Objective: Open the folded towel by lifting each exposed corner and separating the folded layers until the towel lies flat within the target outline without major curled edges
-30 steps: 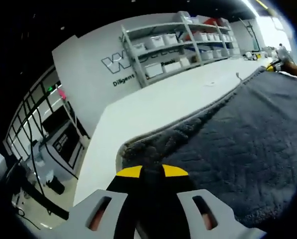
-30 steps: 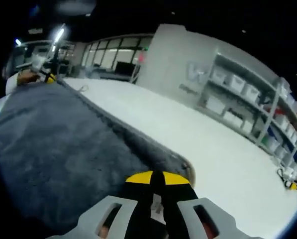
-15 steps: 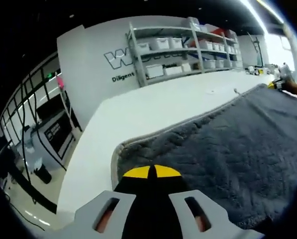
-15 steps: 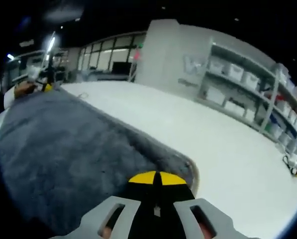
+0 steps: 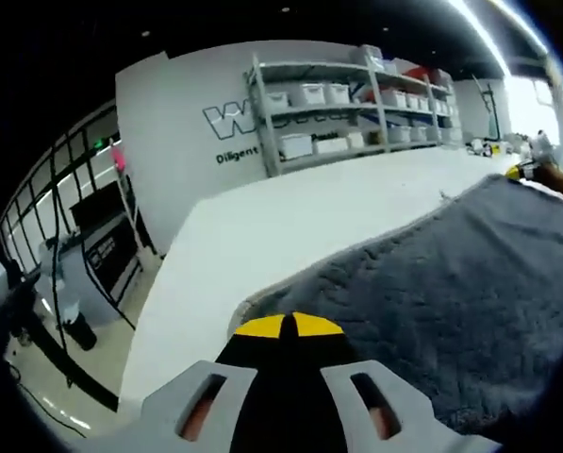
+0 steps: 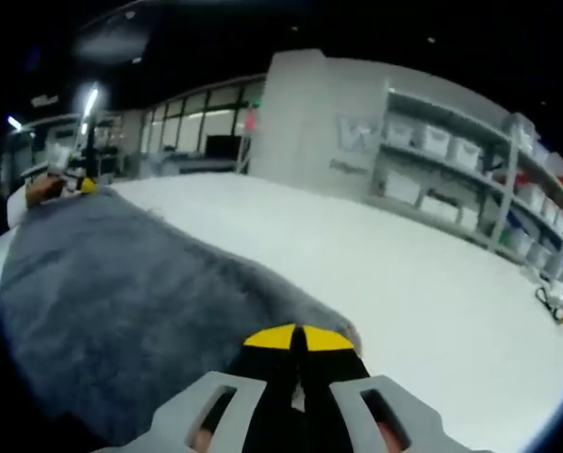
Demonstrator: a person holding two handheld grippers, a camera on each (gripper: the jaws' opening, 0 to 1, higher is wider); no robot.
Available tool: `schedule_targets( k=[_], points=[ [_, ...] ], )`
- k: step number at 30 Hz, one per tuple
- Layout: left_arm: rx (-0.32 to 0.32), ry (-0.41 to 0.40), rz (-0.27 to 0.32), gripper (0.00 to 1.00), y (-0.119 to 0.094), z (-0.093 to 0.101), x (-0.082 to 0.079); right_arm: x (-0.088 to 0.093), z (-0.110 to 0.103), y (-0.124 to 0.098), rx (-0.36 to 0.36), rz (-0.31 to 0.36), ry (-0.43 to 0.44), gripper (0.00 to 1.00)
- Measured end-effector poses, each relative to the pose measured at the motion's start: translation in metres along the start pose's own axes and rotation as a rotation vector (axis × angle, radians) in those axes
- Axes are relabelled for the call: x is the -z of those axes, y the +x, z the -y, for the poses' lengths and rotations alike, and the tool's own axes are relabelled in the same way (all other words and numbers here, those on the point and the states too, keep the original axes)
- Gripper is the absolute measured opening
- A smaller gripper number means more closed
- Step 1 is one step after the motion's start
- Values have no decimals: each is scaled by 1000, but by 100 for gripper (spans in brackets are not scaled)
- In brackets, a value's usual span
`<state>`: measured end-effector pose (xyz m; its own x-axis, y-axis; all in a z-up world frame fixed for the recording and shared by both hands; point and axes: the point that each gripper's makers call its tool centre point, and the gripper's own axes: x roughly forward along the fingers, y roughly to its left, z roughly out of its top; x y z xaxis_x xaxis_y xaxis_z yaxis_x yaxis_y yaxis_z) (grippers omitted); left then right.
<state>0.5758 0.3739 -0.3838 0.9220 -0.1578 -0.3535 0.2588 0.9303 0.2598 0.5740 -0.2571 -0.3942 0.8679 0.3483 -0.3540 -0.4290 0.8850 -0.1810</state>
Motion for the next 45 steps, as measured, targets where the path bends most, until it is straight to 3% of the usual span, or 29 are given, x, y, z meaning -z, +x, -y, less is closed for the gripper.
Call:
schedule_targets(
  k=[3, 8, 10, 14, 16, 22, 24, 29, 35, 37, 43, 45],
  points=[
    [10, -17, 8, 16, -1, 3, -3, -5, 1, -1, -3, 17, -12, 0],
    [47, -48, 5, 19, -3, 10, -2, -3, 2, -1, 10, -4, -57, 4],
    [45, -42, -4, 21, -4, 10, 1, -11, -6, -2, -38, 33, -55, 5],
    [64, -51, -17, 22, -1, 6, 5, -17, -19, -5, -102, 48, -27, 8],
    [71, -58, -20, 22, -3, 12, 7, -12, -27, -4, -140, 18, -12, 9],
    [91, -66, -44, 21, 2, 13, 15, 11, -32, 7, -155, -87, -64, 8],
    [98, -79, -42, 20, 2, 16, 15, 11, -38, 7, -202, -76, -27, 1],
    [93, -55, -32, 20, -2, 26, 14, 11, -30, 8, -197, -79, 39, 0],
    [82, -57, -21, 15, -2, 23, 10, 7, -29, 7, -201, -77, -3, 0],
    [84, -59, -8, 15, 1, 14, 6, 3, -30, 5, -213, -63, 0, 0],
    [114, -73, 4, 22, -3, 17, 2, 3, -26, 5, -189, -62, -64, 1],
    [137, -77, 17, 23, -7, 21, -3, -7, -32, 2, -210, -14, -58, 3]
  ],
)
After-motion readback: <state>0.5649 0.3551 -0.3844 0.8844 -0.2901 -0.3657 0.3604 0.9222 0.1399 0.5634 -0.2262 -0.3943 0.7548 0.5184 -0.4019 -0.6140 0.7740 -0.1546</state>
